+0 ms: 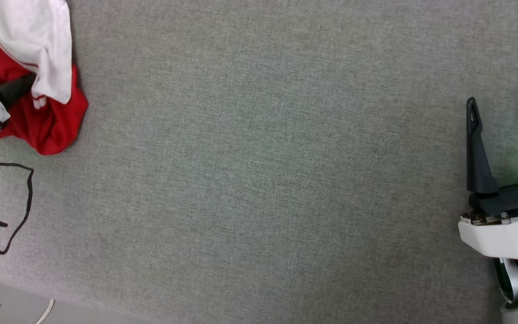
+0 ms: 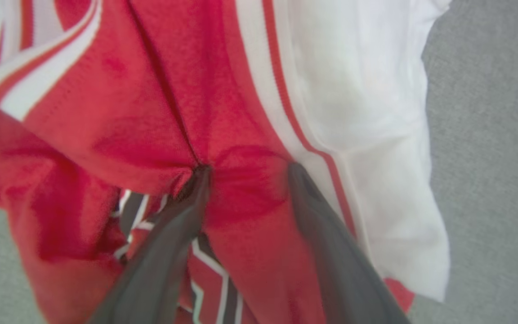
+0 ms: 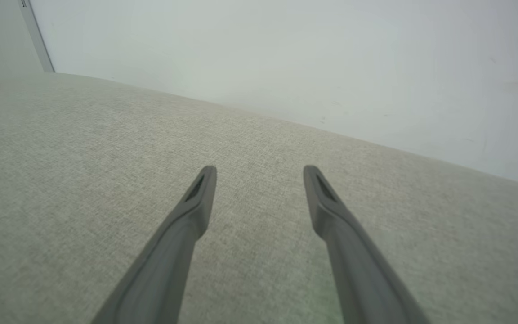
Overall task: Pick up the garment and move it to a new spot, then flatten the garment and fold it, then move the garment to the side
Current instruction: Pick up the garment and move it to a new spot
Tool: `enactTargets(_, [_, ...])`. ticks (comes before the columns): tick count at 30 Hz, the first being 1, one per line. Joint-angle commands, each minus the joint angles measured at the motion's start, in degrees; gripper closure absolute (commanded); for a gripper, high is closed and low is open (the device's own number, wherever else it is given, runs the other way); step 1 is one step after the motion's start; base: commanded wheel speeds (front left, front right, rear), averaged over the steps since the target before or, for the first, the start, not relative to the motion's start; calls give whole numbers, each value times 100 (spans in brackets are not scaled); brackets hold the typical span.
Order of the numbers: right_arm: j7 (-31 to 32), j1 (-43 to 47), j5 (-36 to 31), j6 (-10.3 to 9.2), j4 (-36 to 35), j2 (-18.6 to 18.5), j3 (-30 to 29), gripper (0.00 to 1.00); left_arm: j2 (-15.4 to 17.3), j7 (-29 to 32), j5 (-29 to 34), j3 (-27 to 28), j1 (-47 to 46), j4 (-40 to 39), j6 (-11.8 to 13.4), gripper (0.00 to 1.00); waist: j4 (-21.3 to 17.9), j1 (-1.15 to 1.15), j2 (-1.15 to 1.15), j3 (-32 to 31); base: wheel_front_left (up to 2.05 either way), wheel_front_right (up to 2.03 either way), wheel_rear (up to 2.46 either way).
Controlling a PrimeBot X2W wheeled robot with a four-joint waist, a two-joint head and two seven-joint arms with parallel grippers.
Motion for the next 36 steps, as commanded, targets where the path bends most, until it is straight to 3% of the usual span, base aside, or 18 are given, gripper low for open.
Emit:
enactTargets(1, [-12,-48,27,-6,61,48,8,0,-161,19,15,-260,240,173,1,100,-71,1,0,-109,0,0,0])
enactTargets(7, [-13,108,67,-6,142,172,-32,0,259,-499,97,-572,-17,-278,6,100,-137,1,0,-530,0,0,0])
enactTargets(15, [-14,264,167,-6,361,317,7,0,596,-761,254,-1507,-285,-1350,6,100,-216,1,0,-1221,0,0,0])
enactTargets(27, [-13,400,332,-6,528,423,-85,0,466,-424,447,-2522,-474,-3177,7,100,-807,1,0,-1784,0,0,0])
enactTargets(36, [-13,270,745,-5,643,425,-57,0,-57,-318,551,-3543,-688,-3806,6,100,-1678,1,0,-1873,0,0,0])
